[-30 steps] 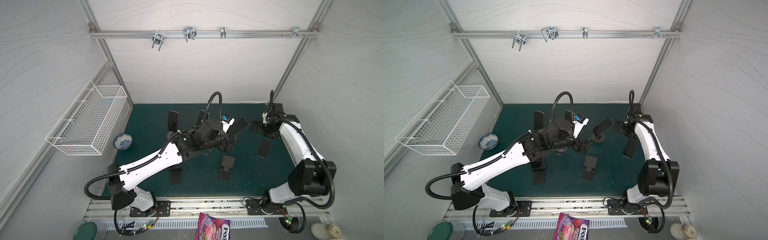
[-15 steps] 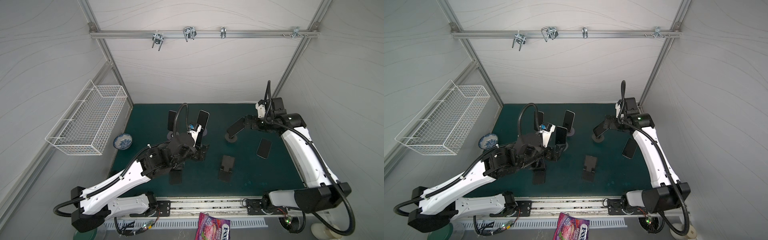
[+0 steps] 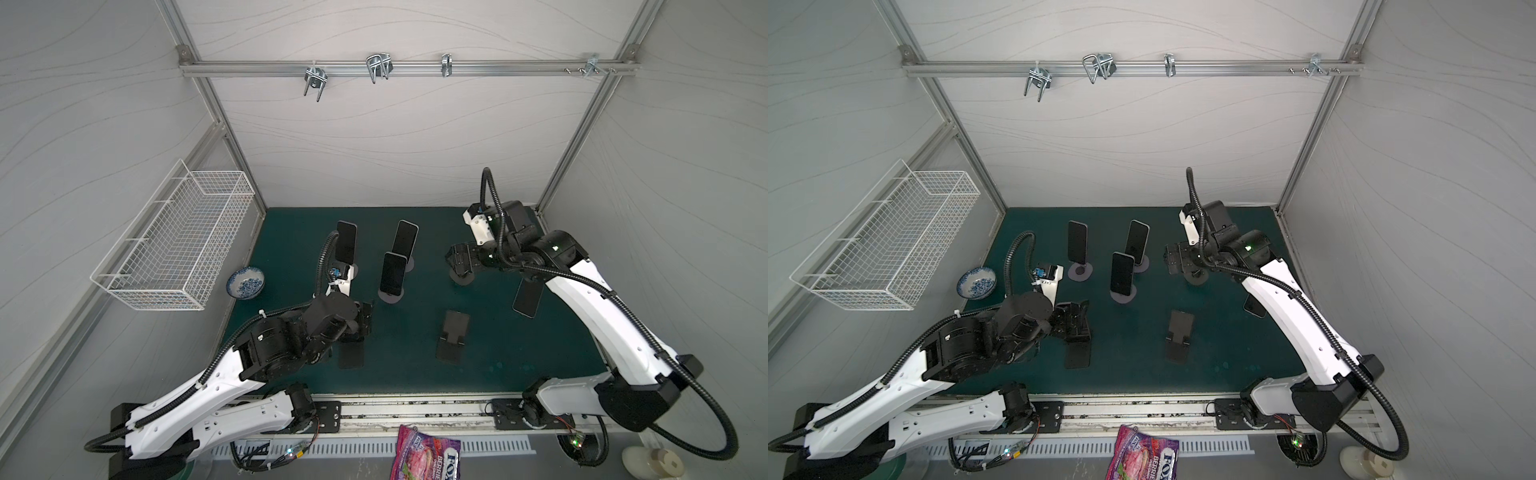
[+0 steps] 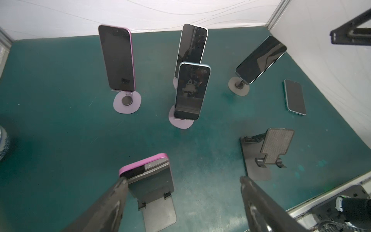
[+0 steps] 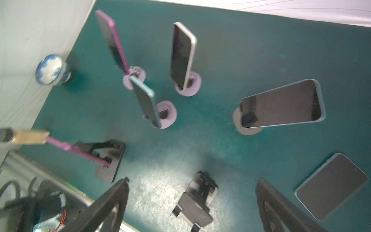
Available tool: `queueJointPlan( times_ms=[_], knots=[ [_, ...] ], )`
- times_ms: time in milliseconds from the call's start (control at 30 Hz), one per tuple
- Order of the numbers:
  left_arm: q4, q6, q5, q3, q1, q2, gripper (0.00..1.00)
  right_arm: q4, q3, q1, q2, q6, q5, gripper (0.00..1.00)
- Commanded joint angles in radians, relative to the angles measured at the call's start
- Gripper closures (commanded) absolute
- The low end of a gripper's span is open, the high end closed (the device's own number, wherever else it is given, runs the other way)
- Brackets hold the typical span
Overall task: Remove the phone from the phone stand
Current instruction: Place the phone to the middle-right of the table, then remove the phone from the phone stand.
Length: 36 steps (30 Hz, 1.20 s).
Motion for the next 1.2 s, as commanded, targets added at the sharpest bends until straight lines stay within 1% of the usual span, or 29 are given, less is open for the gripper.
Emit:
queueJointPlan(
  times_ms=[0, 167, 333, 500, 567, 700, 800, 867, 1067, 1167],
  knots=[
    [-0.061, -0.041, -0.021, 0.020, -0.005, 0.002, 0.11, 0.065, -0.027, 0.060, -0.016, 0.005, -0.013, 0.01],
    [-0.107, -0.093, -0.006, 0.013, -0.005, -0.019, 0.11, 0.106, -0.054, 0.127, -0.020, -0.009, -0.044, 0.01],
    [-0.162, -0.188, 0.012, -0.032, -0.005, -0.070, 0.12, 0.155, -0.084, 0.162, -0.044, -0.004, -0.094, 0.01],
    [-0.212, -0.225, 0.042, -0.030, -0.005, -0.129, 0.13, 0.139, -0.078, 0.201, -0.055, -0.013, -0.093, 0.01],
    [-0.237, -0.242, 0.037, -0.017, -0.006, -0.148, 0.13, 0.135, -0.083, 0.218, -0.064, -0.017, -0.083, 0.01],
    [-0.251, -0.203, 0.029, 0.014, -0.005, -0.172, 0.13, 0.129, -0.087, 0.252, -0.070, -0.008, -0.071, 0.02],
    [-0.272, -0.158, 0.017, 0.047, -0.005, -0.158, 0.13, 0.141, -0.090, 0.279, -0.062, 0.007, -0.062, 0.02],
    [-0.287, -0.149, 0.004, 0.050, -0.005, -0.156, 0.13, 0.158, -0.098, 0.295, -0.050, 0.023, -0.058, 0.02],
    [-0.258, -0.185, 0.004, 0.027, -0.005, -0.177, 0.12, 0.269, -0.159, 0.353, -0.069, 0.098, -0.013, 0.02],
    [-0.294, -0.228, 0.006, 0.051, -0.005, -0.155, 0.12, 0.310, -0.193, 0.363, -0.090, 0.128, -0.002, 0.02]
  ],
)
